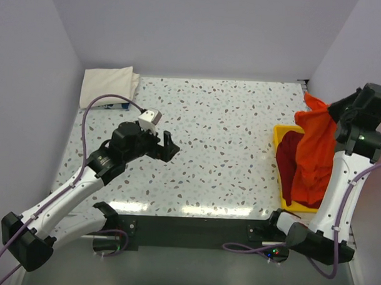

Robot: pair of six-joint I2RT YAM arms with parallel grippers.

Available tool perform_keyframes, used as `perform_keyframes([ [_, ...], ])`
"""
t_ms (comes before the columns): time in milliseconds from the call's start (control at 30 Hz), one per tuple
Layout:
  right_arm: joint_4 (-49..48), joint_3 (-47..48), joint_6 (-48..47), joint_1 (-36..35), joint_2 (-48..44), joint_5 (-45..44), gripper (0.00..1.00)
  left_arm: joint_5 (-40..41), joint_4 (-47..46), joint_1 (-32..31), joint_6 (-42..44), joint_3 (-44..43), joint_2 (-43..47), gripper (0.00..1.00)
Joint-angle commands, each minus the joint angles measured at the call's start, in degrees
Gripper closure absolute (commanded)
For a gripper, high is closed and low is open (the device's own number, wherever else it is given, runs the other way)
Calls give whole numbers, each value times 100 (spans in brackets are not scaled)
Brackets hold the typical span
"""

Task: Fold and stack the t-shirts
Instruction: Grab the tshirt from the pile, then move the tshirt to the center of the board

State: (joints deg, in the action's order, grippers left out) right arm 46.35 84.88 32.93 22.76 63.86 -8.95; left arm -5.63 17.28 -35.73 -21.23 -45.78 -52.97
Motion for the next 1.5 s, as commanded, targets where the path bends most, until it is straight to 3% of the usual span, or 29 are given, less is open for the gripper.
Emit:
perform_keyframes([
  [0, -161, 1046, 29, -201, 240, 1228, 100, -123, -163, 188, 67, 34, 15, 0],
  [233, -766, 2926, 144, -2081, 1251, 1159, 100, 123, -137, 531, -21, 43, -20, 0],
  [433, -1198, 3709, 4, -4249, 2181, 957, 100, 220, -172, 716, -144, 52, -134, 0],
  [567, -1391, 3957, -173, -5148, 2640, 913, 100, 264, -207, 804, -206, 60, -205, 0],
  [800, -1498, 3703, -224, -5344, 3088, 921, 100, 255, -348, 813, -556, 201, -310, 0],
  [967, -1716, 2519, -103, -4862, 3098, 1033, 92, 440, -628, 813, -1022, 577, -337, 0],
  [1067, -1928, 1709, 91, -4334, 3159, 1518, 67, 545, -830, 813, -1356, 895, -302, 2],
  [1133, -1666, 1262, -49, -4193, 3212, 1336, 62, 720, -884, 813, -1497, 1018, -354, 7],
  [1167, -1647, 1041, -128, -4192, 3151, 1239, 55, 738, -936, 813, -1515, 1140, -372, 9],
  [1333, -2401, -1205, -58, -4384, 2318, 913, 51, 1064, -1077, 813, -1621, 1536, -582, 18],
  [1467, -2954, -2606, 152, -4693, 1834, 701, 51, 1011, -1402, 690, -1594, 1853, -662, 19],
])
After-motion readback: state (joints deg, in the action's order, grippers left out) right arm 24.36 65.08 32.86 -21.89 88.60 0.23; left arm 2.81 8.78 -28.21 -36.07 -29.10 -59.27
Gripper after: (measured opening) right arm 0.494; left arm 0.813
